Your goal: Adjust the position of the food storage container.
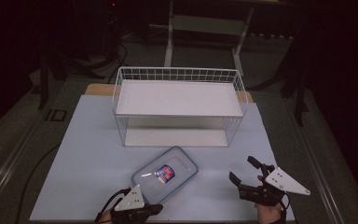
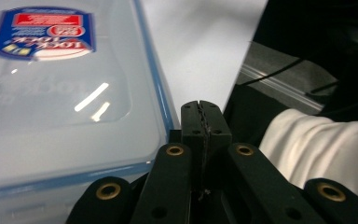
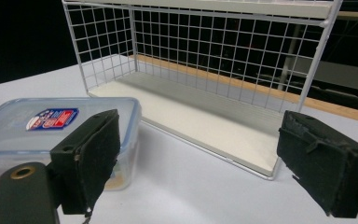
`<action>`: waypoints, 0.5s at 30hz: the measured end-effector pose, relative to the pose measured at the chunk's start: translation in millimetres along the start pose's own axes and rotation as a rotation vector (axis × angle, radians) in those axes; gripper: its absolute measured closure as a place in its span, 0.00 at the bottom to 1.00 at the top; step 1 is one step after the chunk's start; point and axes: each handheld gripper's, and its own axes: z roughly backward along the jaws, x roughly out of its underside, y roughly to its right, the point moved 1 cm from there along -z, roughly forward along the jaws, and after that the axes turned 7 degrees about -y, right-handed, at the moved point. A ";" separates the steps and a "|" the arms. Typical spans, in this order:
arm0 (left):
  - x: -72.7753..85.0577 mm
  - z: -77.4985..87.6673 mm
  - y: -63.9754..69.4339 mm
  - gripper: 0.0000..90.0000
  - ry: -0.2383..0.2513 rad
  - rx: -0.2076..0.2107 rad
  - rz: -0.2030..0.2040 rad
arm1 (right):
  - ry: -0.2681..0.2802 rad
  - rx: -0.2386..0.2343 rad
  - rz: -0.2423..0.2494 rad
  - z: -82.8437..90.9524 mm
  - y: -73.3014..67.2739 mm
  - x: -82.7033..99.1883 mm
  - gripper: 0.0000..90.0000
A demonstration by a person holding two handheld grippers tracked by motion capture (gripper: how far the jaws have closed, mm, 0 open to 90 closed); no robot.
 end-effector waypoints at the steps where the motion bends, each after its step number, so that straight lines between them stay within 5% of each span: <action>1: 0.0 0.0 0.0 0.99 0.000 0.000 0.000 | 0.000 0.000 0.000 0.0 0.0 0.0 0.14; 8: 13.5 24.6 -36.5 0.99 0.033 -0.124 0.122 | -0.005 -0.012 -0.004 -1.8 0.0 0.6 0.14; 13: 10.6 22.7 -32.6 0.99 0.055 -0.089 0.100 | -0.006 -0.015 -0.003 -2.3 -1.1 0.2 0.14; 15: 9.4 15.6 -30.4 0.99 0.026 -0.093 0.087 | -0.006 -0.017 -0.004 -2.7 -0.9 0.3 0.14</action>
